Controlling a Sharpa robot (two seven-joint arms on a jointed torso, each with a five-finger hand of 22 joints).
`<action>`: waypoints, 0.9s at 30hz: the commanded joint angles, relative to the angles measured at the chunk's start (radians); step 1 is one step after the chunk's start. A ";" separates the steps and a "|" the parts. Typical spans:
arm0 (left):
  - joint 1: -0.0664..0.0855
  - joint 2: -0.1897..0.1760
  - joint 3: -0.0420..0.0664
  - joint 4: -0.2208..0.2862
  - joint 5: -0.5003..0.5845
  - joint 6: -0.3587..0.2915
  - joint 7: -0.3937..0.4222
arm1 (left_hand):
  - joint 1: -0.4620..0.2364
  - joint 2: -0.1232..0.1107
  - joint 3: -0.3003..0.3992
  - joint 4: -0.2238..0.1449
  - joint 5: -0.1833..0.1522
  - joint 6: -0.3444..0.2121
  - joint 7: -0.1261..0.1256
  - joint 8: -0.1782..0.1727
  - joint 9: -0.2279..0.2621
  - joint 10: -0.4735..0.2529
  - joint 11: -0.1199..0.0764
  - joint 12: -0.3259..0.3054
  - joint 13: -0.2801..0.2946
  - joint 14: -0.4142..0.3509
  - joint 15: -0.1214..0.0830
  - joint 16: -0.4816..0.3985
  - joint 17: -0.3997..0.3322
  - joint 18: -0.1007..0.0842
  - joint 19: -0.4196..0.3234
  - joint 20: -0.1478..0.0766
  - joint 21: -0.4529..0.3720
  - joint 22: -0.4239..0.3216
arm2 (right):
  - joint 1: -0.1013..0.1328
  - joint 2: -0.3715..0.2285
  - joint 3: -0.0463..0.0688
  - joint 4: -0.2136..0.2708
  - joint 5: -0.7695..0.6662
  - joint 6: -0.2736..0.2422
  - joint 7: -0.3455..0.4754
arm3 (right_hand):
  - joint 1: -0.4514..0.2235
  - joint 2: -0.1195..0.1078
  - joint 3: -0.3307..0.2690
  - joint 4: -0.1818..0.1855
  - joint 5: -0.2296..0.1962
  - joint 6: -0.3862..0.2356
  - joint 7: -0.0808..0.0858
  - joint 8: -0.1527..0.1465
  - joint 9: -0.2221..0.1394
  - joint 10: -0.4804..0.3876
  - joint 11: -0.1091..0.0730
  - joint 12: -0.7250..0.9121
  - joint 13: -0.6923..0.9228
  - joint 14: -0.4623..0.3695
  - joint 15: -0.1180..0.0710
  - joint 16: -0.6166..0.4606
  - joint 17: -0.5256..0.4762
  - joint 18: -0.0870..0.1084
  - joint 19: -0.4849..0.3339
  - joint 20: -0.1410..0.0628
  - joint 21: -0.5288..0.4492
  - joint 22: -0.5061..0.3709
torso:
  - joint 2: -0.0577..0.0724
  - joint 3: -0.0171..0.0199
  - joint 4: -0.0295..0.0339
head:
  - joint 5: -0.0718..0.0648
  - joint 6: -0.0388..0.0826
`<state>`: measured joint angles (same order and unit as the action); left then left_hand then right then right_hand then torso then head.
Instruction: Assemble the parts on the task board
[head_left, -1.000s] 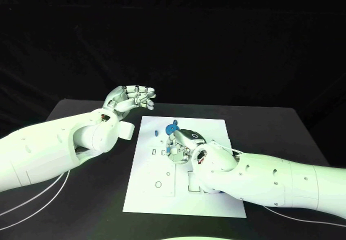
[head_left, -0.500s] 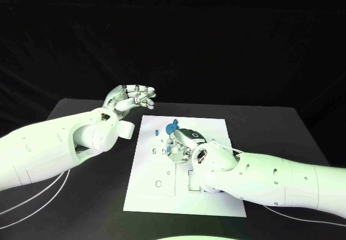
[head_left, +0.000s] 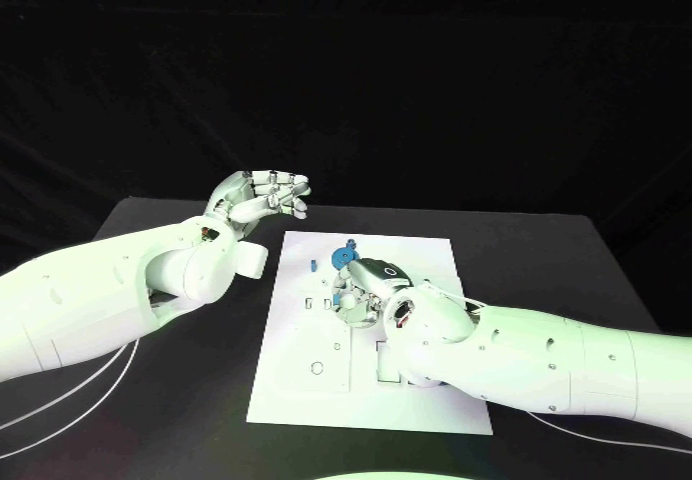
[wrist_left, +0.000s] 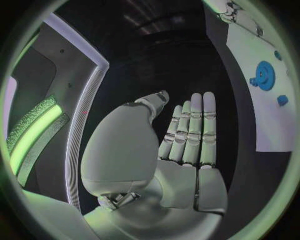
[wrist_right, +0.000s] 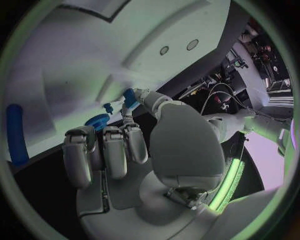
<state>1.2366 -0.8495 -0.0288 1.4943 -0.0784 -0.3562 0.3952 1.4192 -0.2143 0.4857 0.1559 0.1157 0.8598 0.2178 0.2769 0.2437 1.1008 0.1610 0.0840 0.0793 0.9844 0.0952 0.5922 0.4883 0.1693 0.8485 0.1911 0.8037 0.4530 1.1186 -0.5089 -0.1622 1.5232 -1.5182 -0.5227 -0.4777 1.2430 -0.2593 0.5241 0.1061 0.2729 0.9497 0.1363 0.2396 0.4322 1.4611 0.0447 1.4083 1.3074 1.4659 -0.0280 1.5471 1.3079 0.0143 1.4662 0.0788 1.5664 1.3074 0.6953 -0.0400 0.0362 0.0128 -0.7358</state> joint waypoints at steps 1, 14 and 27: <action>0.000 0.001 0.001 0.001 -0.001 0.019 0.002 | -0.001 0.001 0.000 -0.001 -0.004 -0.007 0.008 0.005 0.001 -0.003 -0.002 0.002 0.001 -0.010 0.000 0.006 0.001 0.013 -0.007 -0.001 0.005 0.002 | -0.001 0.000 0.000 0.000 -0.010 0.015 0.016 | -0.003 -0.007 -0.011 0.001 -0.003 -0.008 0.002 -0.007 -0.002 -0.003 0.009 -0.006 0.129 0.085 0.011 -0.007 0.172 -0.014 0.105 0.009 0.004 0.263 | 0.001 0.0002 -0.0008 | 0.001 0.001; 0.000 0.001 0.000 -0.001 -0.002 0.019 0.001 | 0.001 0.000 0.000 -0.002 -0.004 -0.008 0.008 0.005 0.001 -0.004 -0.002 0.001 0.001 -0.010 0.000 0.006 0.001 0.013 -0.008 -0.001 0.005 0.002 | -0.001 -0.004 -0.001 0.005 -0.012 -0.014 0.034 | -0.002 -0.013 -0.111 0.006 -0.121 -0.051 0.013 -0.036 -0.017 -0.024 0.021 -0.028 0.113 0.083 0.022 -0.010 0.165 -0.014 0.105 0.021 0.004 0.263 | 0.001 0.0008 0.0002 | 0.000 0.000; 0.000 0.006 -0.002 -0.022 -0.063 0.028 -0.066 | -0.053 -0.006 -0.044 0.038 -0.002 -0.032 -0.001 0.008 0.009 0.025 -0.015 0.059 0.029 0.031 -0.013 0.099 0.045 0.015 0.017 -0.008 0.030 0.008 | 0.033 -0.083 0.007 0.070 0.059 -0.163 0.155 | 0.155 0.047 -0.406 0.154 -0.116 -0.086 0.027 -0.054 -0.049 -0.038 0.035 -0.041 0.098 0.082 0.034 -0.013 0.159 -0.014 0.105 0.033 0.004 0.263 | -0.008 0.0043 -0.0055 | 0.005 0.014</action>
<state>1.2362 -0.8457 -0.0317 1.4736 -0.0988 -0.3493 0.3657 1.3714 -0.2202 0.4475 0.1941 0.1158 0.8314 0.2119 0.2826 0.2517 1.1227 0.1466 0.1399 0.1065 1.0108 0.0830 0.6852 0.5299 0.1695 0.8592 0.1810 0.8322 0.4602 1.1452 -0.5849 -0.1573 1.5850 -1.5115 -0.6140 -0.4084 1.3935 -0.2130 0.1163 0.2561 0.1559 0.8619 0.1666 0.1820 0.3832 1.4253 0.0805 1.3698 1.3073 1.4665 0.0001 1.5398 1.3076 0.0144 1.4662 0.1078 1.5664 1.3080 0.6910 -0.0377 0.0334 0.0164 -0.7249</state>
